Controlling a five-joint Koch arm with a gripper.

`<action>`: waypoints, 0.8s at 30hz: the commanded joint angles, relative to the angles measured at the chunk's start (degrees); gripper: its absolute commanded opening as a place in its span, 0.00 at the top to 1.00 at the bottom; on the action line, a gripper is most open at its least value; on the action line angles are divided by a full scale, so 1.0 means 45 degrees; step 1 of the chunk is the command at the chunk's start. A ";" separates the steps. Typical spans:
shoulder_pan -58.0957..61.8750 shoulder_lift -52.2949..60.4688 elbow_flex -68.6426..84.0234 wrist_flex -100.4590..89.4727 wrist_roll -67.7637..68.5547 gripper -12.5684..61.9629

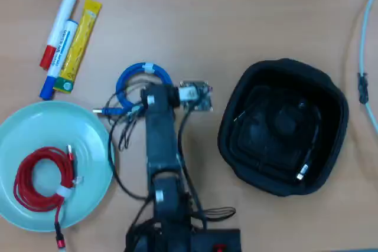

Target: Put a black charging cable in a black bowl and put a red charging cable in a green bowl

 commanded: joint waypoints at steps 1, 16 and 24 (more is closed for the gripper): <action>0.0215 0.2441 0.0898 -0.1621 -0.0312 0.33; 0.0957 0.8398 1.1895 -1.2363 -0.0137 0.33; 0.1895 0.8437 1.6348 -1.8184 -0.0137 0.33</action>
